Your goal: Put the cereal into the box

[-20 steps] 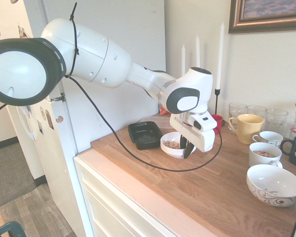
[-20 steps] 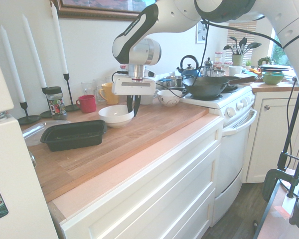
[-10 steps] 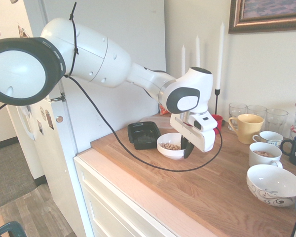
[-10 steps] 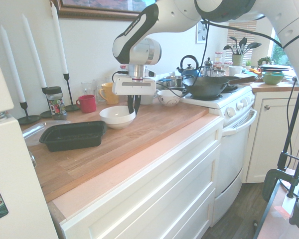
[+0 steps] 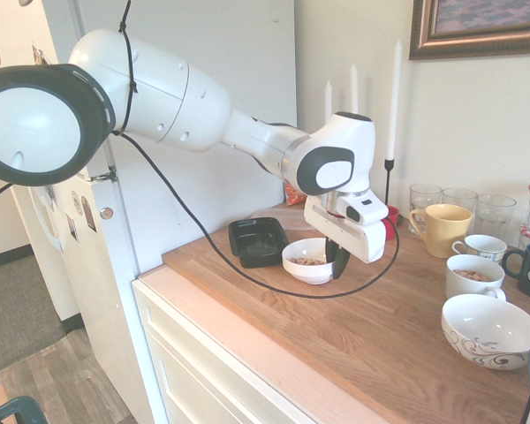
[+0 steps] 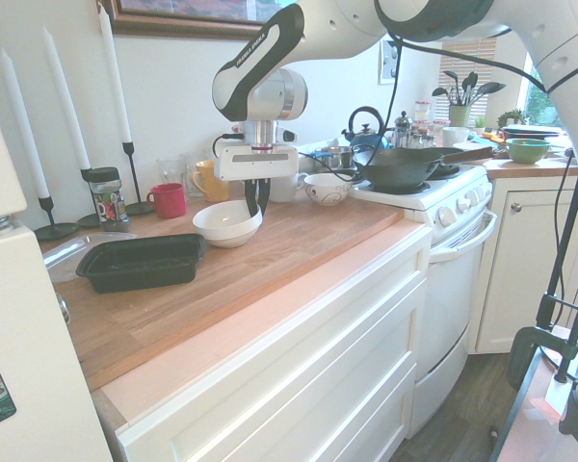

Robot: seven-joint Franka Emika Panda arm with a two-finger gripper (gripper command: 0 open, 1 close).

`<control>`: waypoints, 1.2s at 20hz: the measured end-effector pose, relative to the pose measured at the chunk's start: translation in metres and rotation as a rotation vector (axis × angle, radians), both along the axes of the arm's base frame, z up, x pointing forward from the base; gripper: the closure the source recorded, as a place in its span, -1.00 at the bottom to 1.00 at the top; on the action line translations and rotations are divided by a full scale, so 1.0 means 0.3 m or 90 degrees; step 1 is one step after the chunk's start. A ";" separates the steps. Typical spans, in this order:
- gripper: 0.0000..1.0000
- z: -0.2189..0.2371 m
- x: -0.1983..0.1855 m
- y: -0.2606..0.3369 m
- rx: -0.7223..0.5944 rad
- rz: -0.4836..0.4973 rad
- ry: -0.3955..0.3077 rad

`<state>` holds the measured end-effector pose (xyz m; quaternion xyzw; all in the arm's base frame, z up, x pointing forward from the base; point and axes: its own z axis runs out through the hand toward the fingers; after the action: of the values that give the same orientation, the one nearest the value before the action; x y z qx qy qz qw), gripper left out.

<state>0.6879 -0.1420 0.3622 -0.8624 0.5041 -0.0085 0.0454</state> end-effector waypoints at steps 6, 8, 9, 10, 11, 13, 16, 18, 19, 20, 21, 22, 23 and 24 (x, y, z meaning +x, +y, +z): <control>1.00 0.087 0.010 -0.016 -0.012 0.000 -0.014; 1.00 0.116 0.009 -0.014 -0.021 0.005 -0.016; 1.00 0.132 0.009 -0.011 -0.026 0.008 -0.018; 1.00 0.150 0.008 -0.007 -0.032 0.011 -0.020; 1.00 0.172 0.010 0.001 -0.037 0.013 -0.024; 1.00 0.214 0.014 0.027 -0.049 0.019 -0.031; 1.00 0.259 0.019 0.091 -0.067 0.031 -0.034; 1.00 0.277 0.024 0.140 -0.078 0.039 -0.036; 1.00 0.284 0.028 0.168 -0.083 0.043 -0.037; 1.00 0.292 0.033 0.193 -0.088 0.046 -0.037; 1.00 0.299 0.037 0.218 -0.094 0.050 -0.037; 1.00 0.306 0.040 0.245 -0.102 0.054 -0.037; 1.00 0.314 0.044 0.272 -0.111 0.058 -0.039; 1.00 0.323 0.048 0.300 -0.119 0.063 -0.040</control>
<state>0.7023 -0.0520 0.4590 -0.8859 0.4565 -0.0803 -0.0188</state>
